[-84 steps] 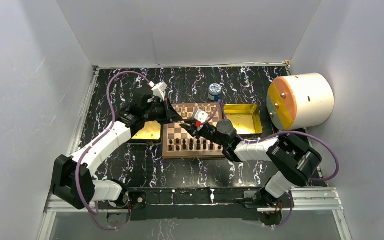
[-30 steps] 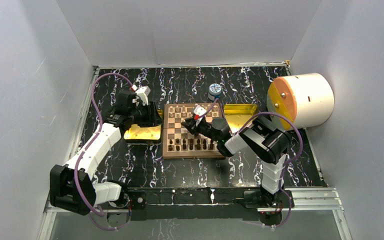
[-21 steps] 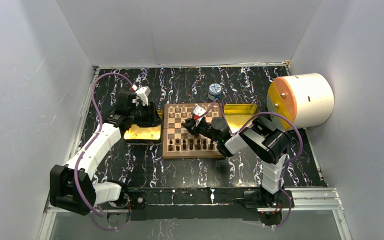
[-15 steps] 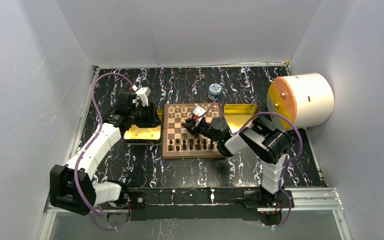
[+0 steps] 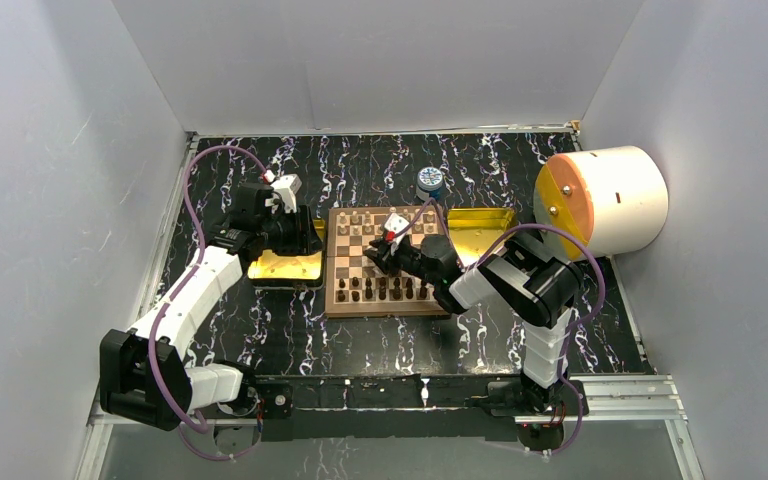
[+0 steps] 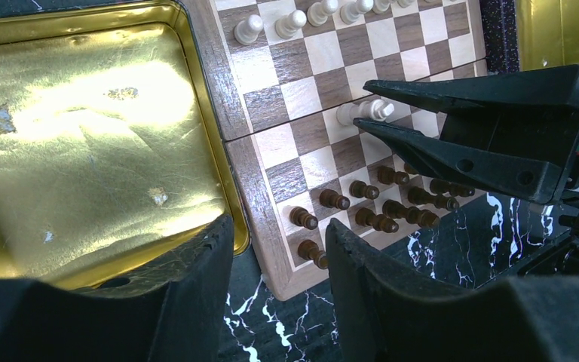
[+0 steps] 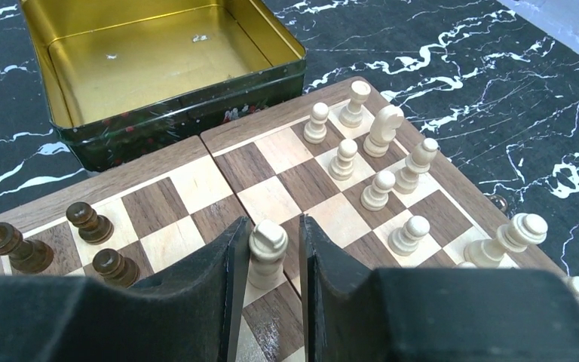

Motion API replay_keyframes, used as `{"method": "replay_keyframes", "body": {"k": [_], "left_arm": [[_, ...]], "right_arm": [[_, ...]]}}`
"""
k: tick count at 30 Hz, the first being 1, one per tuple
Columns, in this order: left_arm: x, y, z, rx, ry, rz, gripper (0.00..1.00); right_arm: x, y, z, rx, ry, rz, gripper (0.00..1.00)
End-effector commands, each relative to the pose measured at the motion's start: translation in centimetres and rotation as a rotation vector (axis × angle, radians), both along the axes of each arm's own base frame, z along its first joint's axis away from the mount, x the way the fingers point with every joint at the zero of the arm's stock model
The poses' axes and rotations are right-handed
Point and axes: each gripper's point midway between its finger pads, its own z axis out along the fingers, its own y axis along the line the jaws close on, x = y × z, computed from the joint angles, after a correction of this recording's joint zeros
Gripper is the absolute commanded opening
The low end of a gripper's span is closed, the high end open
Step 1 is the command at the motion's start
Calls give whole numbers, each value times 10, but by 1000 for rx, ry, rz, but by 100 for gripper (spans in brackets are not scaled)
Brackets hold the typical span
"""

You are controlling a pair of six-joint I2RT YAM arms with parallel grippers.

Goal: Set up the chess pieces on the board
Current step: Place the chess piece on the chessboard.

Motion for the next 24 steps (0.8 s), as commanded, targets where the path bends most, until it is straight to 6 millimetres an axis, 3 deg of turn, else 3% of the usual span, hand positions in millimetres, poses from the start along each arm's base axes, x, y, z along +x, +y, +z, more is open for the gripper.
{"method": "replay_keyframes", "body": {"k": [1,16,24], "left_arm": [[-5,5,4,20,-25,-7,47],[-14,21,-10,100,-39,14,48],[-16,29,-17,131,-60,26,49]], "right_arm": [[7,4,29,48,-67,-2,38],[19,-5,35,-98,66,-85,41],[11,-17,62,-129,124,-114,44]]}}
